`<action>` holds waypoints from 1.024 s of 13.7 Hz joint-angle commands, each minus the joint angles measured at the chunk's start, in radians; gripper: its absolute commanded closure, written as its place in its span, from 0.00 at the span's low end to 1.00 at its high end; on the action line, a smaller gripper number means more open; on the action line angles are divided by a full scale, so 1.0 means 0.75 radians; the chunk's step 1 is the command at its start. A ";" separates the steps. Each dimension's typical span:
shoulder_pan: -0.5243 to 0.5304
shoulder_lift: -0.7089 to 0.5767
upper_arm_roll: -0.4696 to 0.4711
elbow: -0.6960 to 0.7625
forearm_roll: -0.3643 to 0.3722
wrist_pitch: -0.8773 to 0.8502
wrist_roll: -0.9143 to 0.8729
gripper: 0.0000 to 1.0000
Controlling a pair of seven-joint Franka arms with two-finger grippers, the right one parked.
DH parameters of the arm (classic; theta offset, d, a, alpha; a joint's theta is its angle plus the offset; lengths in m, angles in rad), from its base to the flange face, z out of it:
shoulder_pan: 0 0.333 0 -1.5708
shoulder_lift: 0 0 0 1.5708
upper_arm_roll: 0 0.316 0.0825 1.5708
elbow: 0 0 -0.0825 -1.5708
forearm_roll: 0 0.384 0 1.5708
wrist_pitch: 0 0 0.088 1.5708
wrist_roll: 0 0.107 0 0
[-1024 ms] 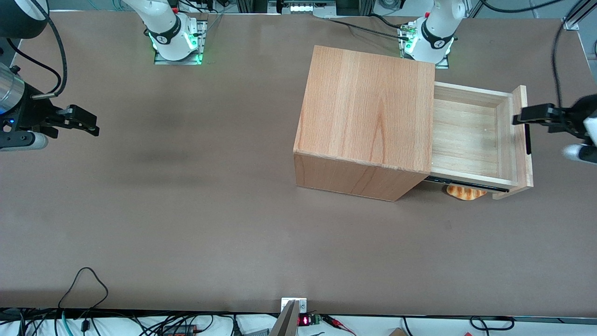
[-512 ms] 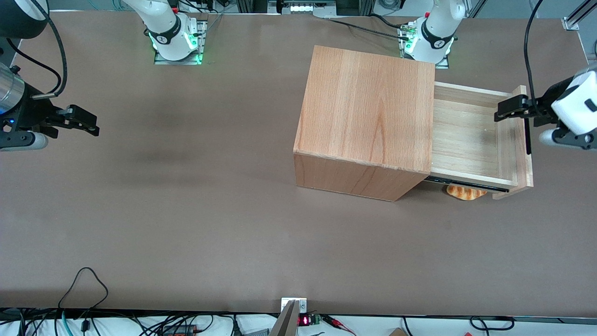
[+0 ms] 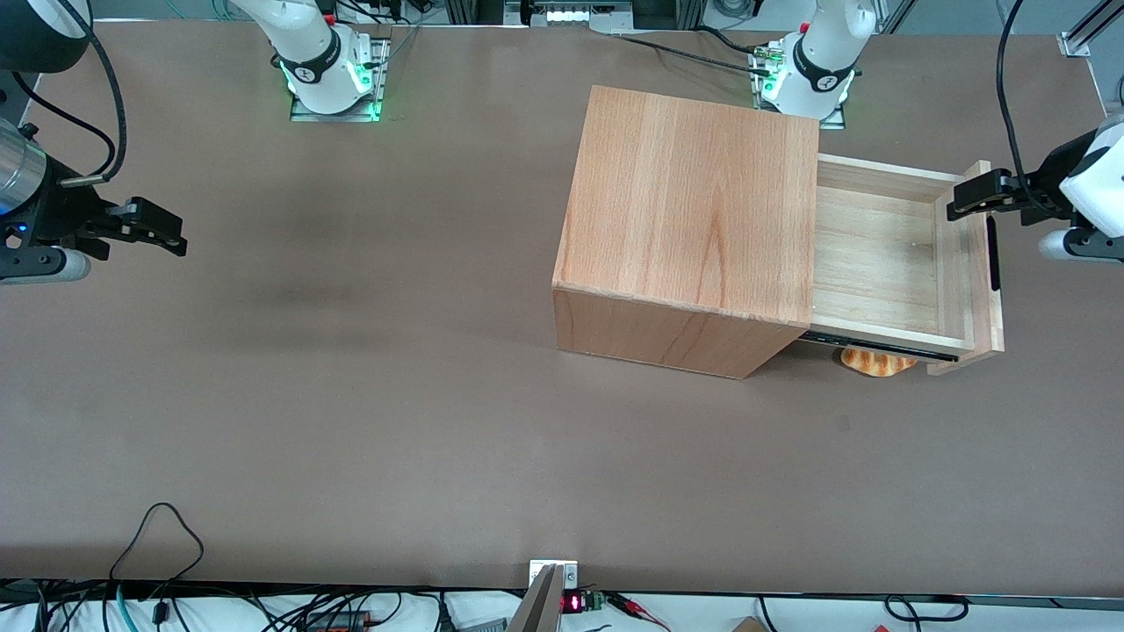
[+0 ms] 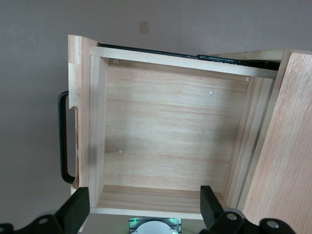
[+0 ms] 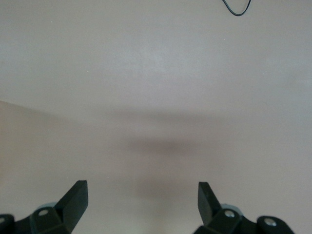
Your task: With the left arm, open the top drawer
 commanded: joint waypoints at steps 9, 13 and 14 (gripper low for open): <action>-0.009 -0.094 0.012 -0.141 0.031 0.141 -0.062 0.00; -0.011 0.013 0.018 0.045 0.018 0.143 -0.078 0.00; -0.013 0.015 0.018 0.047 0.020 0.143 -0.078 0.00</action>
